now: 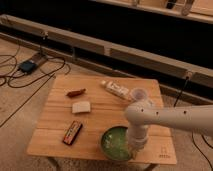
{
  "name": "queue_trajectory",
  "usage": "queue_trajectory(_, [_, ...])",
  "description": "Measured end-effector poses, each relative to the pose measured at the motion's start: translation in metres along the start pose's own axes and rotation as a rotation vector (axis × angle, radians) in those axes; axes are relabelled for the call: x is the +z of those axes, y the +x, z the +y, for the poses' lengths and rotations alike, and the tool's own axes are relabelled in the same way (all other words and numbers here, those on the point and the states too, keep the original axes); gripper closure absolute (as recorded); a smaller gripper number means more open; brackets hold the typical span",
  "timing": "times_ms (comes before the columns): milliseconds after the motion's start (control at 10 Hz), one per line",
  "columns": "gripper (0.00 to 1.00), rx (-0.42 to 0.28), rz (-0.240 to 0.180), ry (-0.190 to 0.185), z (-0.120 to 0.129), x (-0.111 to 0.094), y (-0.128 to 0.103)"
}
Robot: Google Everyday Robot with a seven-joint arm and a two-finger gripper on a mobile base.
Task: Drag the ceramic bowl in a circle
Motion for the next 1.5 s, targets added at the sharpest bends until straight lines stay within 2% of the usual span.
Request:
queue_trajectory(300, [0.91,0.078,0.017,0.028,-0.027,-0.003,0.03])
queue_trajectory(600, [0.91,0.094,0.027,0.067,-0.068,-0.01,0.038])
queue_trajectory(800, [0.91,0.062,0.028,0.093,-0.094,-0.018,0.027])
queue_trajectory(1000, [0.91,0.004,0.022,0.103,-0.109,-0.021,0.005])
queue_trajectory(1200, [0.91,-0.058,0.014,0.105,-0.113,-0.021,-0.019])
queue_trajectory(1400, [0.91,-0.083,0.016,0.109,-0.115,-0.022,-0.026])
queue_trajectory(1500, [0.89,-0.088,0.02,0.123,-0.118,-0.027,-0.026])
